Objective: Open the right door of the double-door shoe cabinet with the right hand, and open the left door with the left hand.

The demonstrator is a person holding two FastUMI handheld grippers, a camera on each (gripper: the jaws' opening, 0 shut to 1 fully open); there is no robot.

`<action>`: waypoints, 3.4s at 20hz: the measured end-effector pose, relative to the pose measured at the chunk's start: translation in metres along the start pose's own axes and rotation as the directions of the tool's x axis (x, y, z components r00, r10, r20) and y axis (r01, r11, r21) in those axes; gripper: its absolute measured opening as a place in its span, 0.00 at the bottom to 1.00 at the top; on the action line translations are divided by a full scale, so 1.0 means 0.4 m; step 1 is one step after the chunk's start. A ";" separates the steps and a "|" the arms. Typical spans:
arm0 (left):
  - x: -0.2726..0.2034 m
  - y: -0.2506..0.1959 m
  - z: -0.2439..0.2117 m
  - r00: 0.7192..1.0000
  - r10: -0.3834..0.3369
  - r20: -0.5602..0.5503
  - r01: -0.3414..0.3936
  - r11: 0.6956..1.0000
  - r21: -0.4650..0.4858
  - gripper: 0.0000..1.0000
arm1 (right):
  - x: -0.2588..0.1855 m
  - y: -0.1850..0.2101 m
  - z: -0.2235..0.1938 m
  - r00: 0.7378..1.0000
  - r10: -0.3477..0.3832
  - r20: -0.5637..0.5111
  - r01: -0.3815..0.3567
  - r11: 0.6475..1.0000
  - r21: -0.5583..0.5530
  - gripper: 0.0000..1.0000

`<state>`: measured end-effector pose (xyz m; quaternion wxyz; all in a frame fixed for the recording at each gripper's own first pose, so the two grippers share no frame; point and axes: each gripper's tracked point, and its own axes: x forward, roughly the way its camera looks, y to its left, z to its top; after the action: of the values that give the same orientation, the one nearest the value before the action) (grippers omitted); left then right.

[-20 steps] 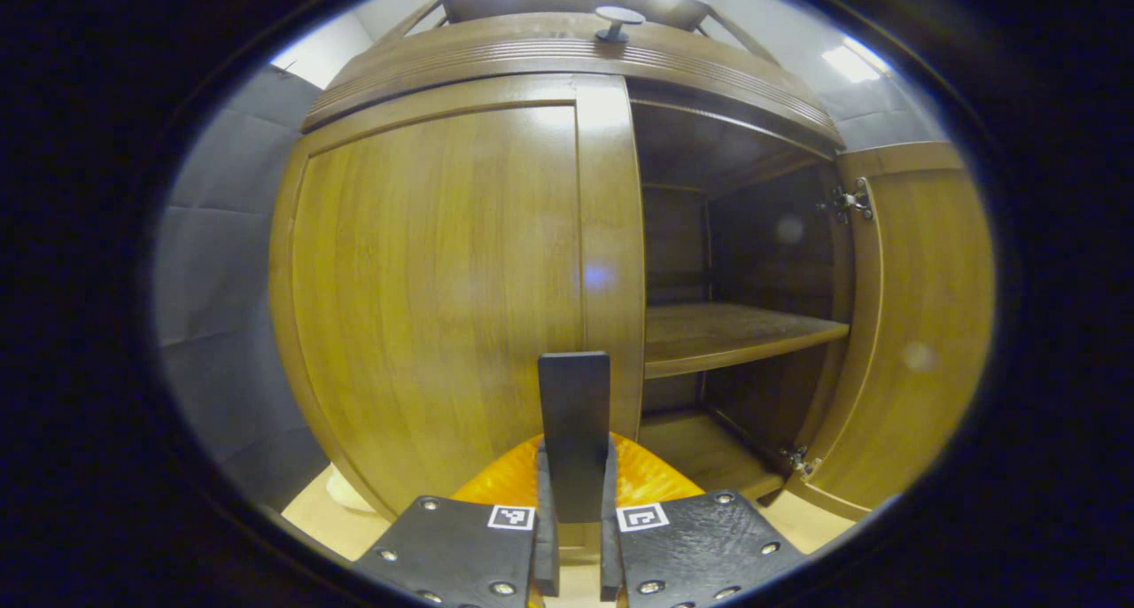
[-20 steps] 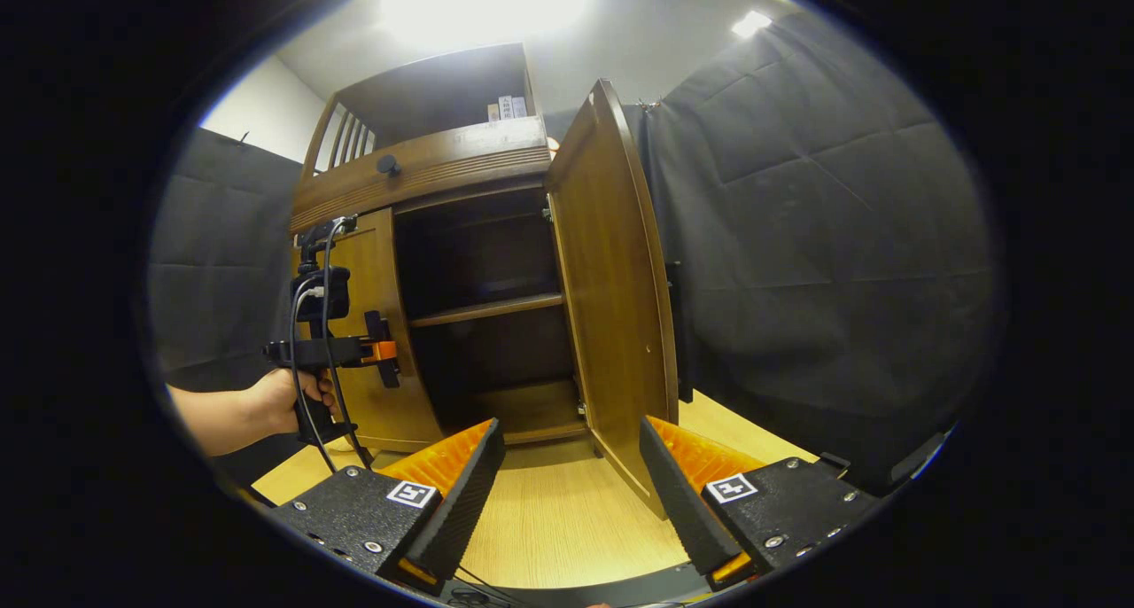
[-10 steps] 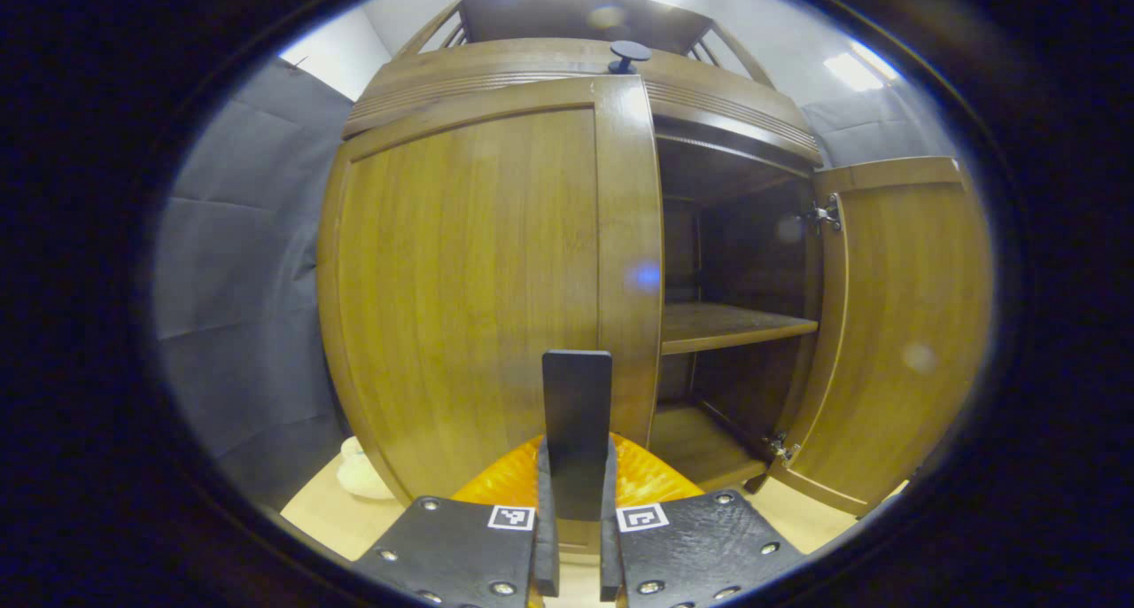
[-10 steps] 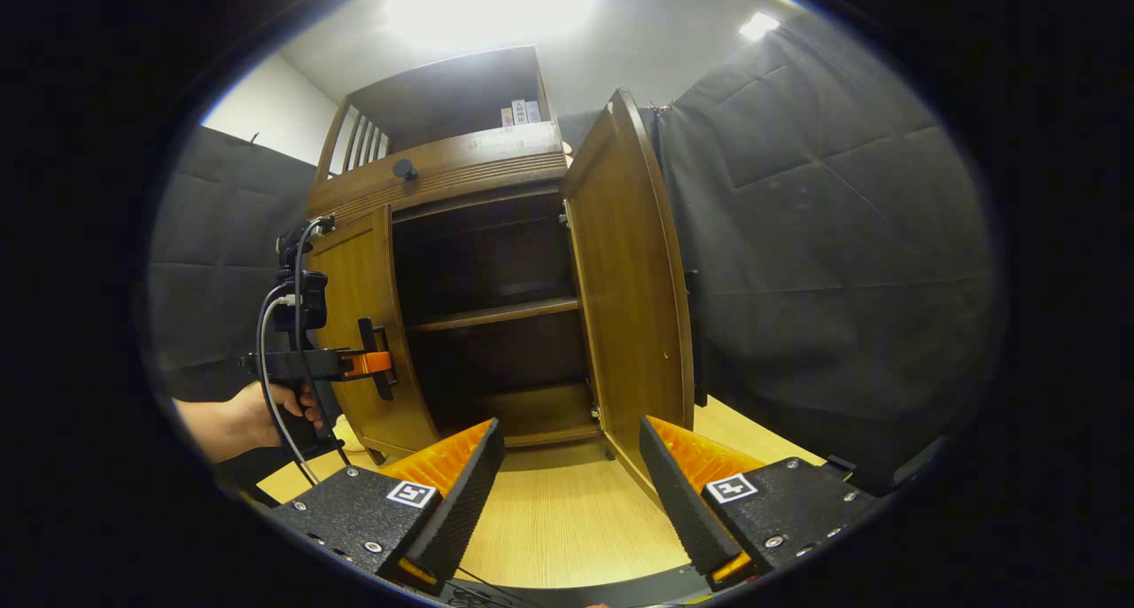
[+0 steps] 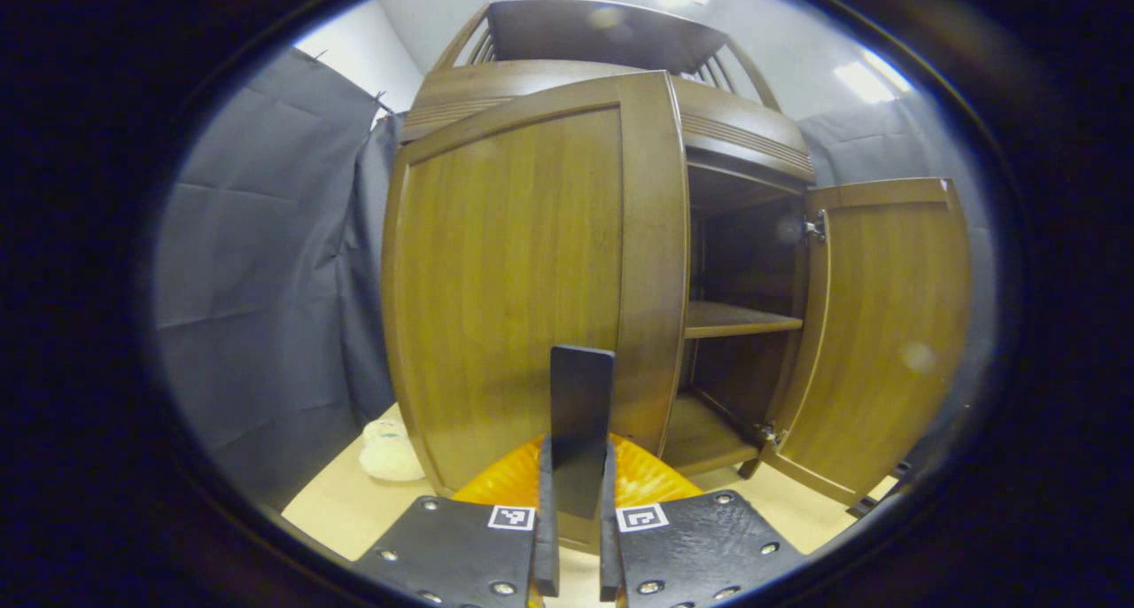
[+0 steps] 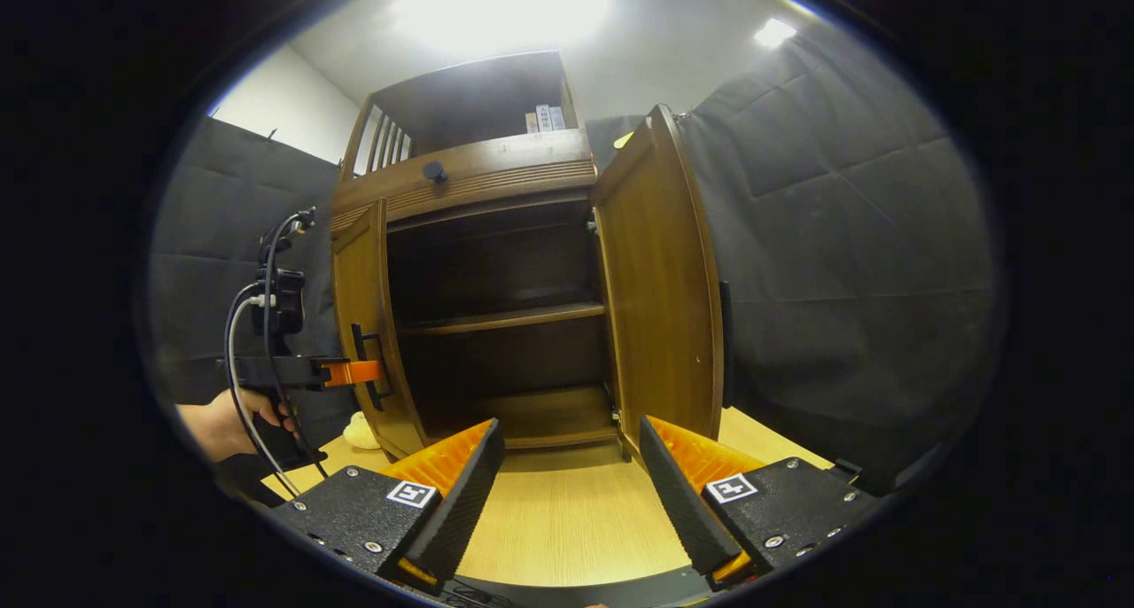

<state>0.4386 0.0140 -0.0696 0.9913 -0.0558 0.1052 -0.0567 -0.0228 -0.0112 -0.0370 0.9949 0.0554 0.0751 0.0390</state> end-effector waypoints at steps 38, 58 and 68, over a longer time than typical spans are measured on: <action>-0.003 0.085 0.015 0.917 0.394 0.063 -0.395 0.918 0.020 0.12 | -0.027 0.198 0.031 0.980 0.200 0.006 -0.198 0.976 -0.090 0.95; -0.409 -0.274 0.150 0.932 0.295 0.209 -0.311 0.949 0.048 0.19 | -0.257 0.062 0.111 0.989 0.139 0.058 -0.134 0.988 -0.078 0.94; -0.519 -0.398 0.076 0.958 0.229 0.172 -0.246 0.966 0.078 0.12 | -0.342 0.042 0.100 0.992 0.106 0.069 -0.103 0.994 -0.045 0.94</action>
<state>0.2275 -0.1146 0.0214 0.9977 0.0020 0.0275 0.0624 -0.1526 -0.0105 0.0241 0.9944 0.0400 0.0356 0.0906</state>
